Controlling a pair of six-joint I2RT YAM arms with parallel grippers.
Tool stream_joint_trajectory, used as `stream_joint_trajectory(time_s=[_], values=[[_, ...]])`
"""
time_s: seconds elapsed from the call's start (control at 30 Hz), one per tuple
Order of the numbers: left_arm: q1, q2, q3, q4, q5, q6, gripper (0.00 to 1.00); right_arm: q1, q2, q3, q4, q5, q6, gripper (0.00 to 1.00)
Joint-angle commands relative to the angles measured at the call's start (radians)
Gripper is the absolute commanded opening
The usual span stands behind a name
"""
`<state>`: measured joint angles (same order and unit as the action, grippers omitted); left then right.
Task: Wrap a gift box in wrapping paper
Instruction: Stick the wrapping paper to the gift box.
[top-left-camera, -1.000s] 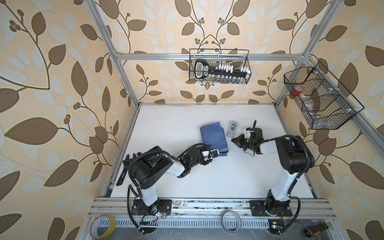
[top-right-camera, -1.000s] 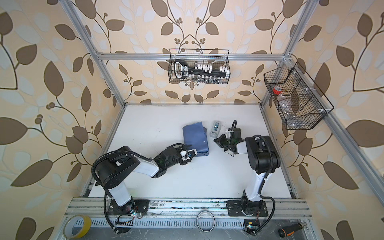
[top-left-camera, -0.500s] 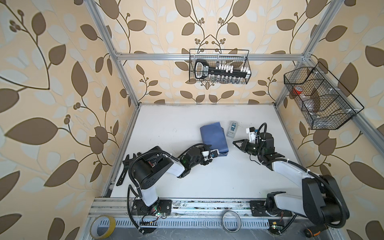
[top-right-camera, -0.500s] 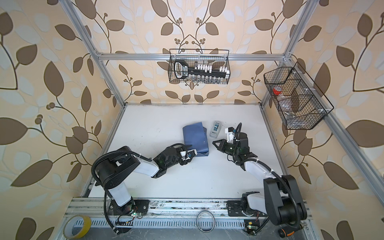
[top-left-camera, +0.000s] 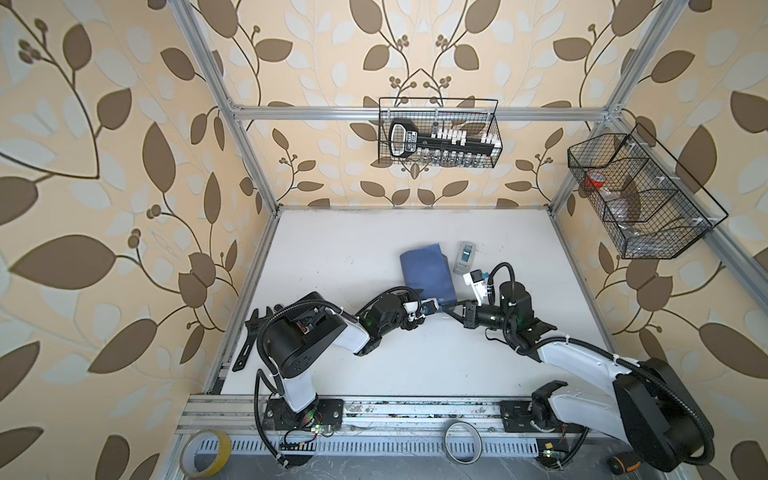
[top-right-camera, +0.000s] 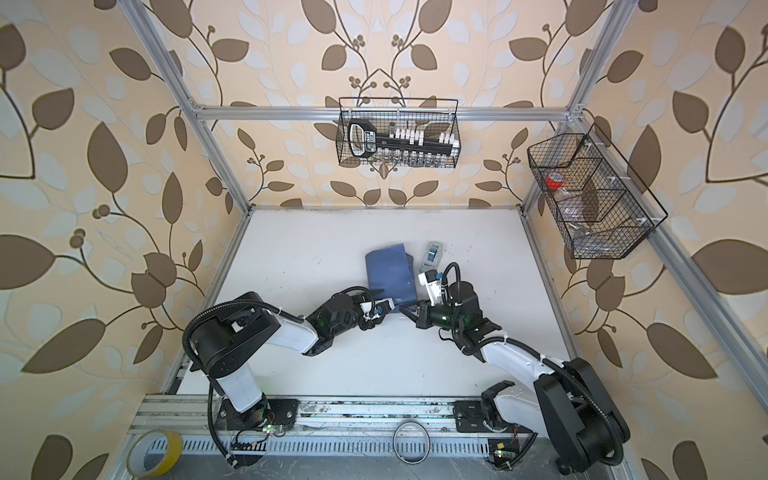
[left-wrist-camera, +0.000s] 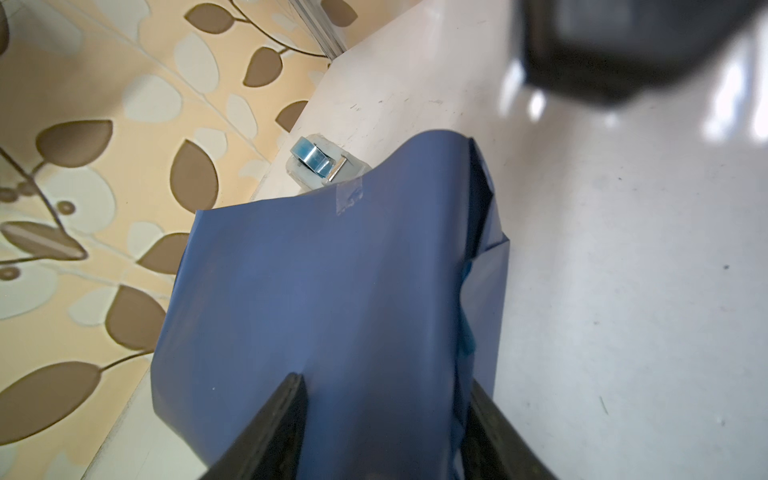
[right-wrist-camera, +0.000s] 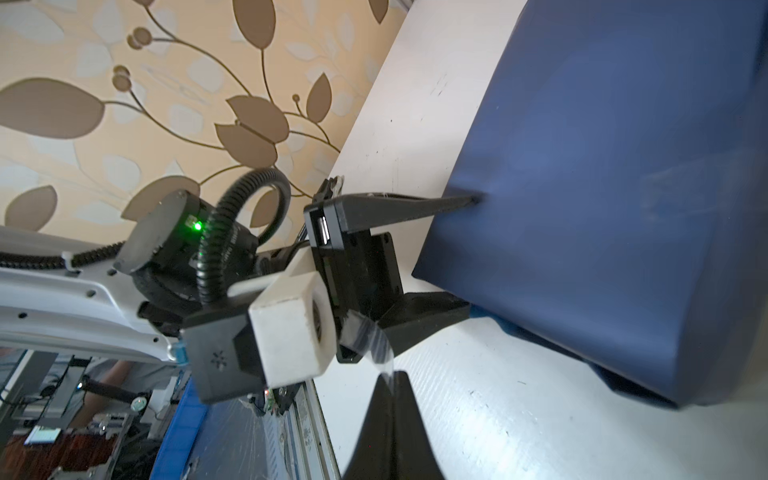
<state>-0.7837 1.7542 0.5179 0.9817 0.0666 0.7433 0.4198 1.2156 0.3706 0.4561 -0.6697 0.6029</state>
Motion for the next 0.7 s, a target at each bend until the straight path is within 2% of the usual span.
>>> stream_joint_trajectory(time_s=[0.0,0.67], values=[[0.005,0.021,-0.024,-0.062,0.004,-0.015,0.58,0.018,0.046,-0.027,0.105,0.021,-0.03,0.0],[0.004,0.02,-0.024,-0.057,0.003,-0.012,0.58,0.051,0.244,-0.021,0.237,0.067,-0.035,0.0]])
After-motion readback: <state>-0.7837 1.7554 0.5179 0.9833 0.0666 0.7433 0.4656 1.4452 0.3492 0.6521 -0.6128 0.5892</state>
